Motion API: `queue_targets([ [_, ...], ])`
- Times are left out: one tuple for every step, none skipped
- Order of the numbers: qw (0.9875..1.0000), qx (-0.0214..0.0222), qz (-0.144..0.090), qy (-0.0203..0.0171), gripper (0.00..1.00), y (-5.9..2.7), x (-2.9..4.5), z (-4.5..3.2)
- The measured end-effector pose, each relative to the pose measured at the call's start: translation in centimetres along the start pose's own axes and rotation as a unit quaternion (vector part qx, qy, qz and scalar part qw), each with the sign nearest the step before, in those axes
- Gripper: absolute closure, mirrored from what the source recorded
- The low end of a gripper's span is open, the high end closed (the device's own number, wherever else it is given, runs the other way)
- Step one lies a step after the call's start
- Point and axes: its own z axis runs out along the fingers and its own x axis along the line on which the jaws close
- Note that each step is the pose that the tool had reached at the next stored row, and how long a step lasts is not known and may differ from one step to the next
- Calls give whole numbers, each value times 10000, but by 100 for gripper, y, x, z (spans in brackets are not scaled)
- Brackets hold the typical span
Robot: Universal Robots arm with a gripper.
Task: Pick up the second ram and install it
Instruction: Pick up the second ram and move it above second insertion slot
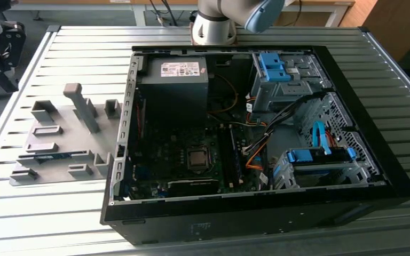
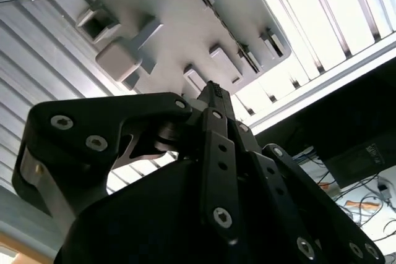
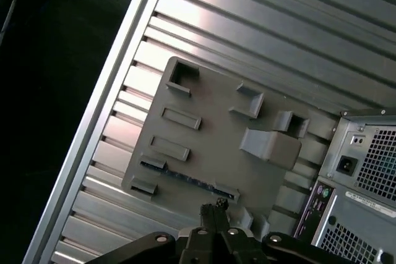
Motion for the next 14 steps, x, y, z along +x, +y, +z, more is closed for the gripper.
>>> queue_targets([
  [10000,-2,-91,2,89,0,0,0],
  [9998,-4,-179,4,89,0,0,1],
  [9996,-6,-270,6,89,0,0,1],
  [9994,-9,-360,8,89,0,0,1],
  [9990,-11,-449,10,89,0,0,2],
  [9985,-13,-539,12,89,0,0,2],
  [9980,-15,-637,14,89,0,0,2],
  [9973,-18,-727,16,89,0,0,3],
  [9967,-20,-816,18,89,0,0,3],
  [9959,-21,-899,20,89,0,0,4],
  [9952,-24,-977,22,89,0,0,4],
  [9944,-25,-1056,24,89,0,0,4],
  [9934,-27,-1142,25,89,0,0,5],
  [9925,-29,-1221,27,89,0,0,5],
])
